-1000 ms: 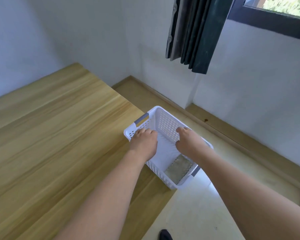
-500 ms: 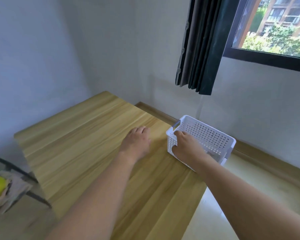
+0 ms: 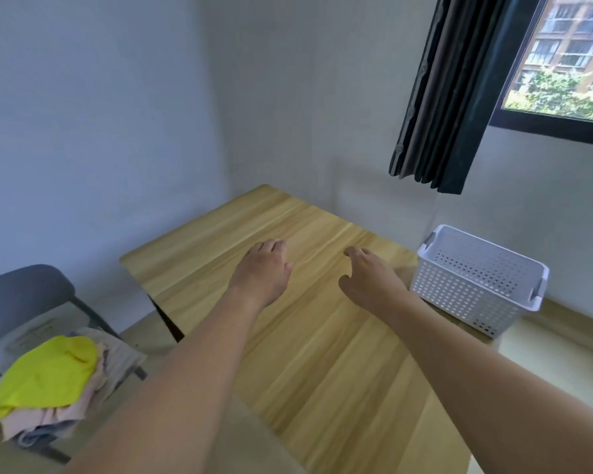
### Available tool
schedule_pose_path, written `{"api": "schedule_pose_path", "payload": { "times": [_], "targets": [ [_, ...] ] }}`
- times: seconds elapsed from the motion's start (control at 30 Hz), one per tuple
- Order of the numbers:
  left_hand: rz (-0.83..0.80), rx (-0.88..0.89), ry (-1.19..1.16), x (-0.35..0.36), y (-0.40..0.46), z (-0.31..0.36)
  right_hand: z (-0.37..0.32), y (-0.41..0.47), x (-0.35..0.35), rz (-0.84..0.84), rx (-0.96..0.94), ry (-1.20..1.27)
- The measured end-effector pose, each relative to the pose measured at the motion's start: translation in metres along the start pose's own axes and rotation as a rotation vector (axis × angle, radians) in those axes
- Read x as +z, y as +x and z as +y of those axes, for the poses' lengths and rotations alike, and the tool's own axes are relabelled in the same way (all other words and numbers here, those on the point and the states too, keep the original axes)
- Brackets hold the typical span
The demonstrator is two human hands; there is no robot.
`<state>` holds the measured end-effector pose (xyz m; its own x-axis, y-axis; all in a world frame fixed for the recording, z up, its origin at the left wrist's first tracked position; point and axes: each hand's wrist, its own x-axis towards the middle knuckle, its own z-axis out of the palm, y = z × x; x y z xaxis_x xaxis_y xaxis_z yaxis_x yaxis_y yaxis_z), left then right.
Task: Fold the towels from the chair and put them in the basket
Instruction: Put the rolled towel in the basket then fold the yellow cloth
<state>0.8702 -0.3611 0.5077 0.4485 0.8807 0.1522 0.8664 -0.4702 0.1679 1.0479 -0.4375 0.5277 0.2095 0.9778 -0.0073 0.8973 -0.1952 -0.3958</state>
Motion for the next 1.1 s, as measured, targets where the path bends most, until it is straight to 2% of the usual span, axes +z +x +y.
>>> {"api": "schedule_pose_path", "payload": {
  "times": [0.23,0.4,0.57,0.67,0.87,1.1],
  "targets": [
    [0.050,-0.108,-0.040,-0.038,-0.042,-0.140,-0.115,0.012,0.044,-0.039,-0.056,-0.021],
    [-0.004,-0.117,-0.051,-0.044,-0.070,-0.252,-0.221,0.023,0.104,-0.102,-0.067,0.013],
    [0.000,-0.117,-0.094,-0.060,-0.080,-0.363,-0.330,0.036,0.157,-0.091,-0.060,0.051],
    [-0.062,-0.142,-0.106,-0.069,-0.086,-0.428,-0.388,0.044,0.183,-0.141,-0.056,0.046],
    [-0.017,-0.211,-0.118,-0.076,-0.093,-0.535,-0.465,0.079,0.228,-0.172,-0.066,0.042],
    [-0.082,-0.218,-0.142,-0.065,-0.105,-0.680,-0.576,0.105,0.310,-0.260,-0.025,0.085]
  ]
}}
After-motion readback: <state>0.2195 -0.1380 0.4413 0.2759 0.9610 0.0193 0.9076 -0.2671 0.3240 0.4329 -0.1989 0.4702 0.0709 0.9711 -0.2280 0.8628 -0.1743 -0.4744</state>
